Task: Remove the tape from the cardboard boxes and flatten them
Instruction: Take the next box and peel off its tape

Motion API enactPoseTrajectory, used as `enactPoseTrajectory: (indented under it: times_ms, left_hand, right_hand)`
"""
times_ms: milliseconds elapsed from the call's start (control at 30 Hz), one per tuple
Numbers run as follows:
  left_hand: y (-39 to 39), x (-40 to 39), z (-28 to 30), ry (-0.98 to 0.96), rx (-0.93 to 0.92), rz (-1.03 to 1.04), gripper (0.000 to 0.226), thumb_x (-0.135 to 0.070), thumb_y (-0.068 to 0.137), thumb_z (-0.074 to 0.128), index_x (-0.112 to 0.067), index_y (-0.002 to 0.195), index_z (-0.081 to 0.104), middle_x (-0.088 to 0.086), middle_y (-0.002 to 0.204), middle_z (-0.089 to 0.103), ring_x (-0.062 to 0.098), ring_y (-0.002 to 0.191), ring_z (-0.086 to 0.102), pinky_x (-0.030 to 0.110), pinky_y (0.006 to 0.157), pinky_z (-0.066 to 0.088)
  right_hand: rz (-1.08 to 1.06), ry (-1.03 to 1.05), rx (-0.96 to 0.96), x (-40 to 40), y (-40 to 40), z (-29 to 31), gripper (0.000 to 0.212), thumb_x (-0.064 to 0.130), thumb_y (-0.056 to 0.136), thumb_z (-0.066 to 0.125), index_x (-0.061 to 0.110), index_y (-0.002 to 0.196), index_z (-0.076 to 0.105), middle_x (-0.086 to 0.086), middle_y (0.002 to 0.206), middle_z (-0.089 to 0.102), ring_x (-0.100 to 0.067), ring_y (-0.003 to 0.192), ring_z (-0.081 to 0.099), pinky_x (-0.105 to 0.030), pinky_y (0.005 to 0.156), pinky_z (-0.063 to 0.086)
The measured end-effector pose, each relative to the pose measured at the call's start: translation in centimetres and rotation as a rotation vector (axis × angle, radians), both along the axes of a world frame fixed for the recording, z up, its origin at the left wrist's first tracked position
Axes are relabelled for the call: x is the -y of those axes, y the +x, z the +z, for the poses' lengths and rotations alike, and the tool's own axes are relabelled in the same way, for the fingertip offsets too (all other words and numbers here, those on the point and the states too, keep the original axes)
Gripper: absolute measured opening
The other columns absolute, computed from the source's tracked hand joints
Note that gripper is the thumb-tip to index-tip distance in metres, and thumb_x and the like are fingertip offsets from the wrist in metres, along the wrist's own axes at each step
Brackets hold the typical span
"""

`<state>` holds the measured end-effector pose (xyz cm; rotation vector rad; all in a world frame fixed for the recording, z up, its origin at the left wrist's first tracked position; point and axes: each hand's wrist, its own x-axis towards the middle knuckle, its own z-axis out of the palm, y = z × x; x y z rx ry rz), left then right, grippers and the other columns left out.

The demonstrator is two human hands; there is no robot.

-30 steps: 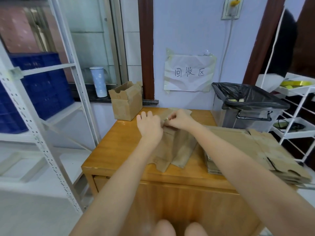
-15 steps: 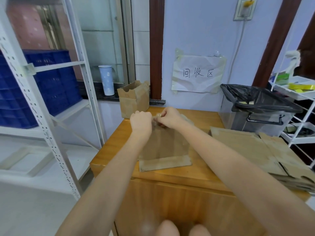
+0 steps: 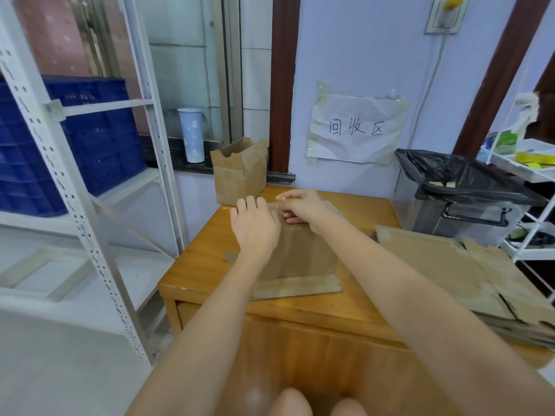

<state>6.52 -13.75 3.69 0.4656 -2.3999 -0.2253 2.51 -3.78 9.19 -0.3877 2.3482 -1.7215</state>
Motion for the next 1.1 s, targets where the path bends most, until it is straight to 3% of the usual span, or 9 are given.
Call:
enactPoseTrajectory:
  times_ms: [167, 267, 400, 500, 633, 733, 833, 967, 1100]
  left_hand:
    - [-0.1, 0.2, -0.5, -0.001, -0.053, -0.014, 0.023, -0.022, 0.090, 0.050, -0.003, 0.097, 0.061, 0.015, 0.099, 0.061, 0.033, 0.096, 0.051, 0.041, 0.079, 0.037]
    - [-0.1, 0.2, -0.6, -0.002, -0.042, -0.005, 0.021, -0.021, 0.088, 0.052, -0.003, 0.094, 0.061, 0.015, 0.096, 0.061, 0.034, 0.093, 0.052, 0.041, 0.077, 0.038]
    - [-0.1, 0.2, -0.5, -0.014, -0.035, 0.002, 0.023, -0.023, 0.090, 0.048, -0.005, 0.096, 0.060, 0.014, 0.098, 0.060, 0.032, 0.095, 0.051, 0.040, 0.079, 0.038]
    - [0.0, 0.2, -0.5, -0.013, -0.018, 0.001, 0.025, -0.024, 0.092, 0.044, -0.006, 0.100, 0.058, 0.013, 0.103, 0.058, 0.031, 0.099, 0.049, 0.039, 0.082, 0.036]
    - [0.0, 0.1, -0.5, -0.005, -0.004, 0.004, 0.025, -0.025, 0.094, 0.041, -0.007, 0.102, 0.056, 0.012, 0.106, 0.057, 0.030, 0.101, 0.047, 0.039, 0.084, 0.035]
    - [0.0, 0.1, -0.4, -0.002, 0.020, 0.006, 0.027, -0.027, 0.095, 0.039, -0.008, 0.106, 0.055, 0.011, 0.110, 0.056, 0.029, 0.105, 0.047, 0.039, 0.088, 0.036]
    - [0.0, 0.2, -0.4, -0.002, 0.024, 0.010, 0.027, -0.027, 0.095, 0.039, -0.008, 0.107, 0.055, 0.011, 0.112, 0.056, 0.029, 0.106, 0.046, 0.038, 0.088, 0.035]
    - [0.0, 0.3, -0.4, -0.007, 0.020, 0.012, 0.027, -0.027, 0.094, 0.039, -0.008, 0.104, 0.055, 0.011, 0.109, 0.056, 0.029, 0.104, 0.047, 0.038, 0.086, 0.035]
    - [-0.1, 0.3, -0.5, -0.013, 0.009, 0.013, 0.026, -0.026, 0.094, 0.040, -0.007, 0.103, 0.056, 0.012, 0.107, 0.057, 0.029, 0.102, 0.048, 0.039, 0.085, 0.037]
  right_hand:
    - [-0.024, 0.044, 0.087, 0.4, -0.1, 0.8, 0.031, 0.001, 0.092, 0.045, 0.012, 0.106, 0.071, 0.000, 0.074, 0.053, -0.009, 0.060, 0.046, -0.019, 0.060, 0.054]
    - [-0.010, 0.004, 0.178, 0.2, 0.0, 1.4, 0.018, 0.014, 0.091, 0.052, 0.010, 0.095, 0.069, -0.001, 0.084, 0.059, -0.011, 0.062, 0.046, -0.023, 0.063, 0.057]
    - [0.029, 0.124, 0.075, -0.7, -0.6, 1.2, 0.011, 0.015, 0.088, 0.069, 0.011, 0.098, 0.068, -0.004, 0.087, 0.062, -0.012, 0.073, 0.058, -0.022, 0.068, 0.058]
    - [0.001, 0.206, 0.020, -1.0, -1.0, 1.1, 0.011, 0.010, 0.083, 0.074, 0.009, 0.083, 0.064, -0.006, 0.081, 0.063, -0.016, 0.076, 0.062, -0.023, 0.073, 0.057]
    - [-0.062, 0.274, 0.011, -0.4, -1.6, 1.1, 0.012, 0.000, 0.079, 0.073, 0.004, 0.073, 0.062, -0.011, 0.072, 0.064, -0.020, 0.065, 0.063, -0.031, 0.077, 0.059]
    - [-0.097, 0.359, -0.117, -0.4, -1.8, 0.9, 0.020, -0.001, 0.077, 0.068, 0.013, 0.064, 0.061, -0.004, 0.066, 0.062, -0.022, 0.074, 0.063, -0.035, 0.084, 0.057]
    - [-0.129, 0.383, -0.219, -0.7, -1.5, 0.5, 0.024, 0.004, 0.078, 0.065, 0.023, 0.064, 0.060, 0.002, 0.071, 0.061, -0.021, 0.082, 0.064, -0.027, 0.077, 0.053]
    - [-0.064, 0.383, -0.326, -1.0, -1.3, -0.3, 0.015, 0.012, 0.085, 0.059, 0.025, 0.078, 0.058, -0.001, 0.078, 0.062, -0.018, 0.071, 0.056, -0.023, 0.056, 0.042]
    - [0.039, 0.216, -0.341, -1.9, -1.5, -1.3, 0.016, 0.014, 0.095, 0.056, 0.023, 0.082, 0.054, -0.001, 0.067, 0.061, -0.013, 0.058, 0.054, -0.030, 0.066, 0.048]
